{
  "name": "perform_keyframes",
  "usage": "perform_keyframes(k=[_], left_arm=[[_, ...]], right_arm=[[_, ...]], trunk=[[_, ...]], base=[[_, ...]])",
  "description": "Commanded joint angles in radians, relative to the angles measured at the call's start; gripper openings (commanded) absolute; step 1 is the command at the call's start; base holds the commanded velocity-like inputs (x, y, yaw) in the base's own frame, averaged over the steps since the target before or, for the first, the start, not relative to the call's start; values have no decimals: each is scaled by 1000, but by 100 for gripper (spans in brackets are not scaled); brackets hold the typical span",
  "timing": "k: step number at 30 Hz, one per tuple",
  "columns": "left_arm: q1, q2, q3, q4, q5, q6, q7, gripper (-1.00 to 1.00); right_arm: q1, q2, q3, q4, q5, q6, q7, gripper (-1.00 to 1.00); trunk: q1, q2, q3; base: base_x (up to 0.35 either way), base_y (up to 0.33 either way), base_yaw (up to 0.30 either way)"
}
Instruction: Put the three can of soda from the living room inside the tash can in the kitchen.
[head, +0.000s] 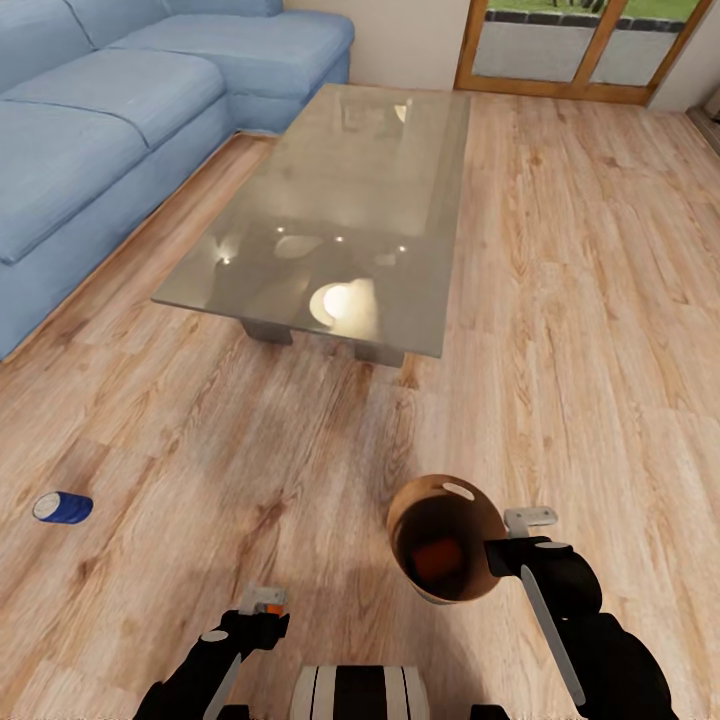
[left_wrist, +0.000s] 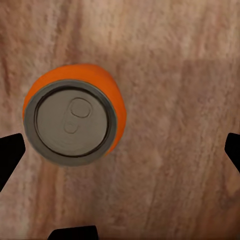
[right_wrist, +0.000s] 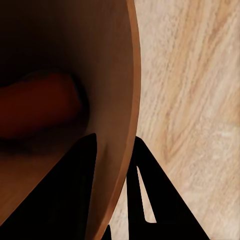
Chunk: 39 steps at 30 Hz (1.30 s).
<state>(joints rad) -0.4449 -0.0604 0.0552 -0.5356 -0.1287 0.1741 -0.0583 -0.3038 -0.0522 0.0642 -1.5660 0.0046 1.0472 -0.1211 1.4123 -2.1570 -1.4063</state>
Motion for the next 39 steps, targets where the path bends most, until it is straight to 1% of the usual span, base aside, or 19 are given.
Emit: perform_keyframes(k=[1,9,23,29,39], left_arm=[[0,0,0,0,0,0,0,100],[0,1,1,-1,0,1,0,100],[0,0,1,-1,0,2,0,100],[0,0,2,-1,1,3,0,100],[0,0,1,-1,0,2,0,100]], right_arm=[[0,0,0,0,-12,0,1,-100],[0,0,0,0,-12,0,1,-100],[-1,0,0,0,-12,0,1,-100],[-1,0,0,0,-12,0,1,-100],[-1,0,0,0,-12,0,1,-100]], trunk=[[0,0,-2],[0,0,-8],[0,0,-8],[0,0,-8],[0,0,-8]], base=[[0,46,0],[0,102,0],[1,3,0],[97,0,0],[10,0,0]])
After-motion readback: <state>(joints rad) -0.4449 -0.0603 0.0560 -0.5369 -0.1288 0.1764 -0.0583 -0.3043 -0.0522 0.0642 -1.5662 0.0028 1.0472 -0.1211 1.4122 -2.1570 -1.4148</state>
